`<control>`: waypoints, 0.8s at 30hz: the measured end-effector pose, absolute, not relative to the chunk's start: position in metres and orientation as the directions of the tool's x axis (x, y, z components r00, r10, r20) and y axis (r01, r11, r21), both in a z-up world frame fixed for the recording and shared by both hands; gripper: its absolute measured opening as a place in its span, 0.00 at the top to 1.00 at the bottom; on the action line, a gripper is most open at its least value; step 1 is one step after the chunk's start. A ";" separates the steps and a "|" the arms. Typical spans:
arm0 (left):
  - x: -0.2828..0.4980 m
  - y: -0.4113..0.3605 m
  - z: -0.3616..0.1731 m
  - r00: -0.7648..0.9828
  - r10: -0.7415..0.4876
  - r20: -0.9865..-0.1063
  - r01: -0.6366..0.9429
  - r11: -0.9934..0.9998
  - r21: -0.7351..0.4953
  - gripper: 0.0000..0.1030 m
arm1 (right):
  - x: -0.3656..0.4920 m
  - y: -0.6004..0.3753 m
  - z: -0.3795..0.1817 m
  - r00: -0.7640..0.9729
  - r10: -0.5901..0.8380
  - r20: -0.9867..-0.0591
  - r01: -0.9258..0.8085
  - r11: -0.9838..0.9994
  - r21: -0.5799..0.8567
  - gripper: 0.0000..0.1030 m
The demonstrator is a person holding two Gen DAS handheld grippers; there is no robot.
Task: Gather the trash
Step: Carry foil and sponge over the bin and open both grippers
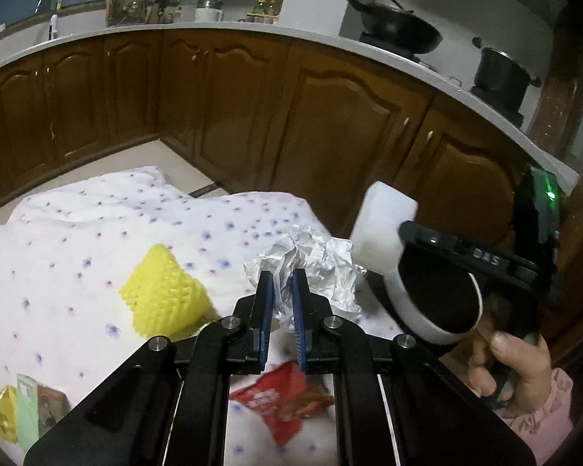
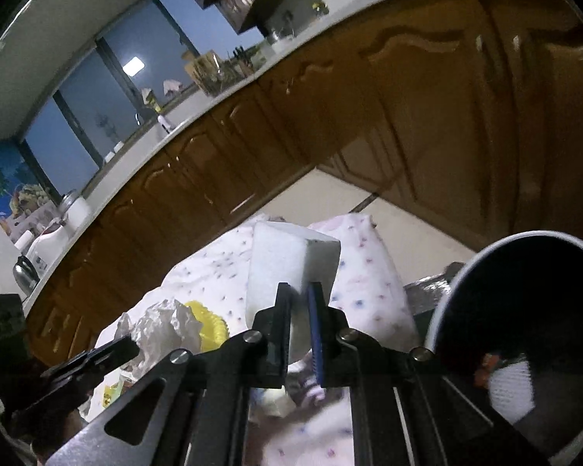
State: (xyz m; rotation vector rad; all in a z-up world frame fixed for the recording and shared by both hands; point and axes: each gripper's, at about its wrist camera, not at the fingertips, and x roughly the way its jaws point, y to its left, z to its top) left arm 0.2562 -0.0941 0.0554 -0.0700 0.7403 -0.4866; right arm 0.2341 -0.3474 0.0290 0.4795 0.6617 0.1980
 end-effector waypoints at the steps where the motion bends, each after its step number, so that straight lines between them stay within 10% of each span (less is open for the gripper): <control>1: 0.254 -0.098 0.056 0.629 -0.457 -0.629 0.408 0.883 -0.232 0.92 | 0.227 -0.350 0.031 0.782 0.309 -0.542 -0.019 0.880 0.475 0.91; 24: 0.211 -0.235 0.040 0.510 -0.538 -0.671 0.572 0.795 -0.203 0.91 | 0.129 -0.428 0.017 0.800 0.041 -0.598 0.182 0.934 0.308 0.91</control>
